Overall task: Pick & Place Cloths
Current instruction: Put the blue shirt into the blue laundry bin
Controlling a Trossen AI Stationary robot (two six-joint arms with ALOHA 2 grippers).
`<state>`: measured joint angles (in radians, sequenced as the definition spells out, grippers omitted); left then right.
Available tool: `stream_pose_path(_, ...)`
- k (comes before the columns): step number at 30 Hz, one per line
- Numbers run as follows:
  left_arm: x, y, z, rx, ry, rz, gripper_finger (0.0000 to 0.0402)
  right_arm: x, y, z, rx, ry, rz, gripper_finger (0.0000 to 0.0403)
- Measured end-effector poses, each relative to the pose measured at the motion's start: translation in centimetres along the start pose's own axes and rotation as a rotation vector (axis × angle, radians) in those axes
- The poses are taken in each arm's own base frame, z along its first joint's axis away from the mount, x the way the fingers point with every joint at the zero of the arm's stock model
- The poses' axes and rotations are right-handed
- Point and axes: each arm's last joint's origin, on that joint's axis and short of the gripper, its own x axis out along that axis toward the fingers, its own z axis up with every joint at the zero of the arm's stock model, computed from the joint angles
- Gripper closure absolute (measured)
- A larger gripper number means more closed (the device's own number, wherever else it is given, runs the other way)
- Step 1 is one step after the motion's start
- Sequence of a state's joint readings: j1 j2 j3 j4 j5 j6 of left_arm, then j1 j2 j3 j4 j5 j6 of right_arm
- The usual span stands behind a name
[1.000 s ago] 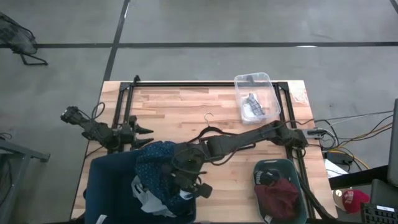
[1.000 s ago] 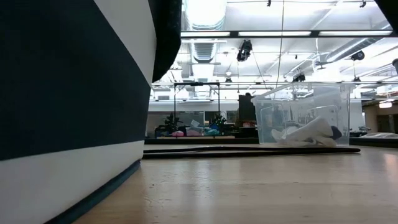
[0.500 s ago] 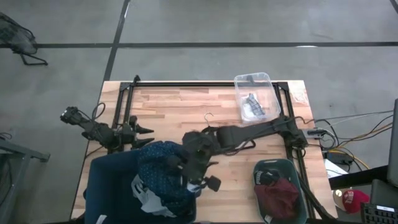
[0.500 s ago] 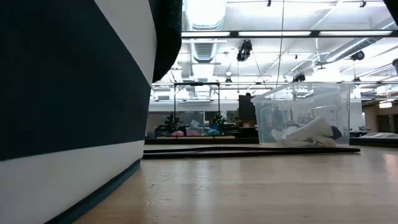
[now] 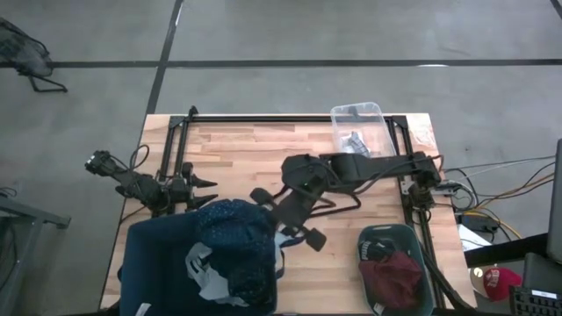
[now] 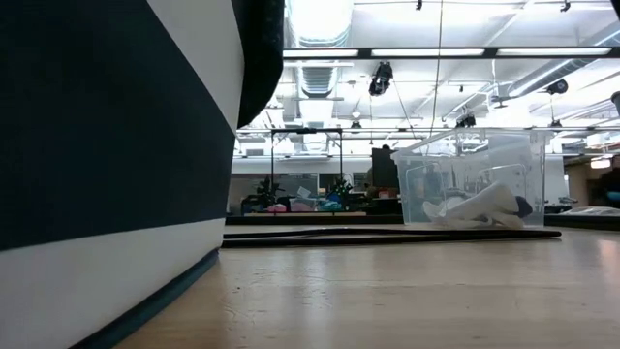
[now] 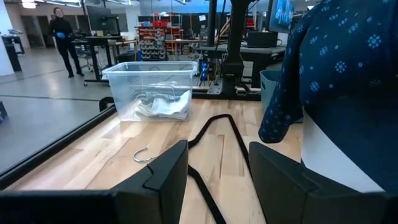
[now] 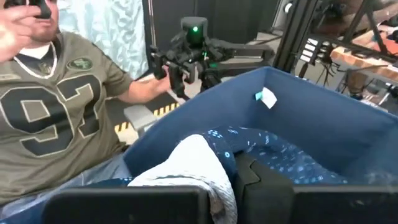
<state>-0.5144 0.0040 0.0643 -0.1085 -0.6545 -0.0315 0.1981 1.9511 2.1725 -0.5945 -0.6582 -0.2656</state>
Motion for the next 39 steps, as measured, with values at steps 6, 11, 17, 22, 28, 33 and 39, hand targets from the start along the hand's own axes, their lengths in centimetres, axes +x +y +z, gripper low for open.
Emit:
stream_pose_path(6, 0.0, 0.0, 0.0, -0.001, 0.001, 0.000, 0.0225, 0.2, -0.3, 0.1, 0.013, -0.018, -0.037, 0.0390)
stream_pose_path(11, 0.0, 0.0, 0.0, -0.001, 0.001, -0.001, 0.0225, 1.8, -2.0, -0.8, 0.030, -0.016, -0.250, 0.0344)
stream_pose_path(17, 0.0, 0.0, 0.0, -0.001, 0.001, -0.001, 0.0225, 2.1, -2.8, -0.1, 0.001, -0.116, -0.322, 0.0242)
stream_pose_path(22, 0.0, 0.0, 0.0, 0.000, 0.003, -0.001, 0.0225, 1.5, -3.5, -0.7, 0.112, -0.109, -0.259, 0.0155)
stream_pose_path(28, 0.0, 0.0, 0.0, 0.000, 0.003, -0.001, 0.0225, 0.6, -3.7, 0.0, 0.274, -0.150, -0.183, 0.0097)
stream_pose_path(33, 0.0, 0.0, 0.0, 0.000, 0.003, 0.000, 0.0225, 0.8, -3.3, 0.0, 0.315, -0.140, -0.109, 0.0085)
stream_pose_path(39, 0.0, 0.0, 0.0, 0.000, 0.003, 0.000, 0.0225, 2.0, -3.5, -1.8, 0.344, -0.026, -0.245, 0.0104)
